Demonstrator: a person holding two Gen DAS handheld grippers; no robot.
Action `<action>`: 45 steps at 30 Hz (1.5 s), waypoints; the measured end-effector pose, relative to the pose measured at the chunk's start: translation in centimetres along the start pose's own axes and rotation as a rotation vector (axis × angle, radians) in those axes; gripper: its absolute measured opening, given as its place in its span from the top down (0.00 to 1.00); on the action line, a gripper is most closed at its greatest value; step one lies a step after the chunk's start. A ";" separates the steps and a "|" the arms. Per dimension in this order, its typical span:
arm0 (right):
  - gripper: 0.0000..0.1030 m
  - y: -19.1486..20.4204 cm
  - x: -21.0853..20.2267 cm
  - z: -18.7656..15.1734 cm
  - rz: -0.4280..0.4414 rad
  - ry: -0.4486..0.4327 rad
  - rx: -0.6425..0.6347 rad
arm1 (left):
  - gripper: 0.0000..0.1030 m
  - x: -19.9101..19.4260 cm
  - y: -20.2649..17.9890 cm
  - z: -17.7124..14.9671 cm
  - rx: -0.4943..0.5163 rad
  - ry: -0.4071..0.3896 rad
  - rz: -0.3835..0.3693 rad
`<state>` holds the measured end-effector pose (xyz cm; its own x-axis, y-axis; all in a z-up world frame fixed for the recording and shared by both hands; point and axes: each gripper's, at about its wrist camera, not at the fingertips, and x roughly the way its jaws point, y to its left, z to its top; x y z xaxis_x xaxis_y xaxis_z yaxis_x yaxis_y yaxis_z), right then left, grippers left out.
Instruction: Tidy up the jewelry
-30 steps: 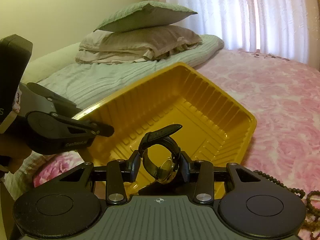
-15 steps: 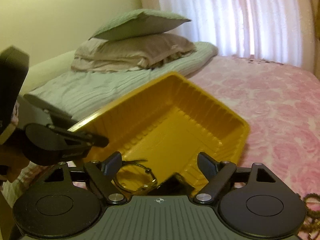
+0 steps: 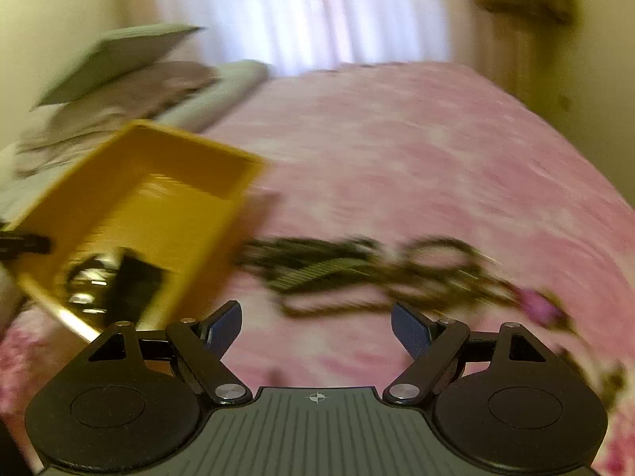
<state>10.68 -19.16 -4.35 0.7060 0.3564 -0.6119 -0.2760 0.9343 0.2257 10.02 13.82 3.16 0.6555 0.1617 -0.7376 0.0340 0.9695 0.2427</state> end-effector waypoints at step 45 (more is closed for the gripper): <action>0.96 -4.8 -0.5 -0.6 -0.233 0.023 -0.025 | 0.97 0.1 0.3 0.4 0.010 0.001 0.012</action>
<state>11.26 -23.84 -5.55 0.7374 0.1309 -0.6626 -0.1240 0.9906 0.0577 10.35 14.07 3.39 0.6555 0.1730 -0.7351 0.0343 0.9656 0.2578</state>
